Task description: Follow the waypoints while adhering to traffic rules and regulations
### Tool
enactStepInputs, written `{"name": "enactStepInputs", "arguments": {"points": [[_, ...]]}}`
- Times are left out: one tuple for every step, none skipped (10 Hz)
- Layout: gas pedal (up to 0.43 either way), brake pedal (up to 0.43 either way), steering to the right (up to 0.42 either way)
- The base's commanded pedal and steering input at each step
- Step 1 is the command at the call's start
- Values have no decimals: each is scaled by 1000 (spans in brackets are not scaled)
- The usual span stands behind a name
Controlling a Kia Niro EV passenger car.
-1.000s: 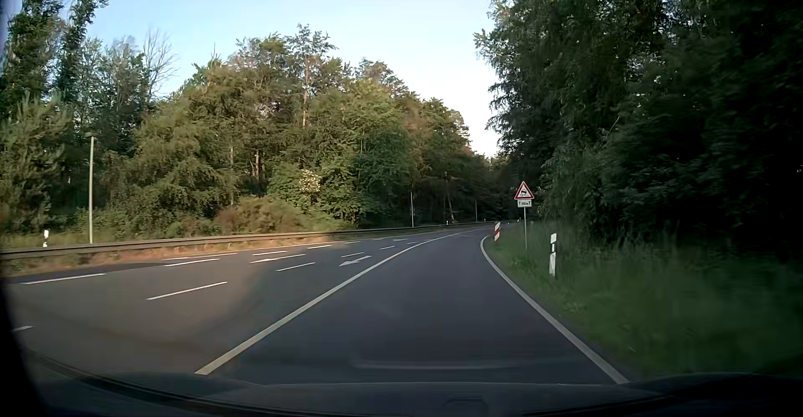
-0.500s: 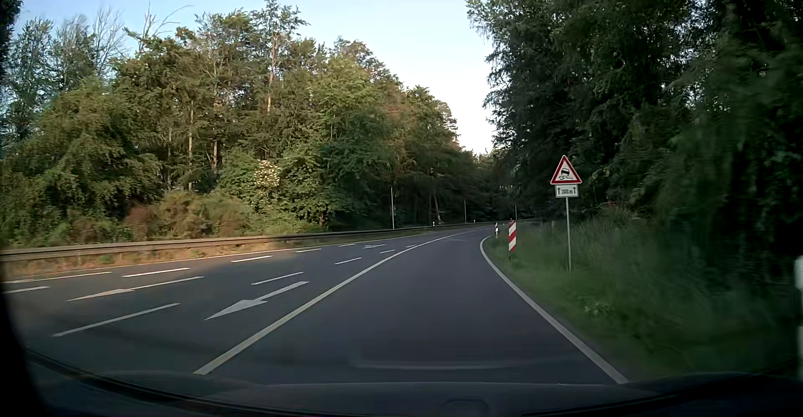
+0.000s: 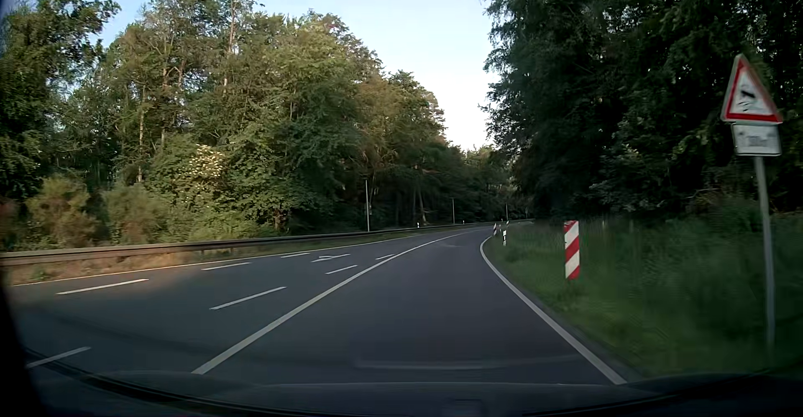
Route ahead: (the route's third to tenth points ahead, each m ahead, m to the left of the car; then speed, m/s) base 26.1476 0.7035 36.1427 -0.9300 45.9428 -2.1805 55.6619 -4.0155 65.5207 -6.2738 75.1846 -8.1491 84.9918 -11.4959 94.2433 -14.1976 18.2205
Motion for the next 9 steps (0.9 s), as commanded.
{"name": "enactStepInputs", "arguments": {"points": [[130, 18, 17], [130, 12, 17], [130, 12, 17], [130, 12, 17], [130, 12, 17], [118, 12, 17], [118, 12, 18], [118, 18, 18], [118, 12, 18]]}}
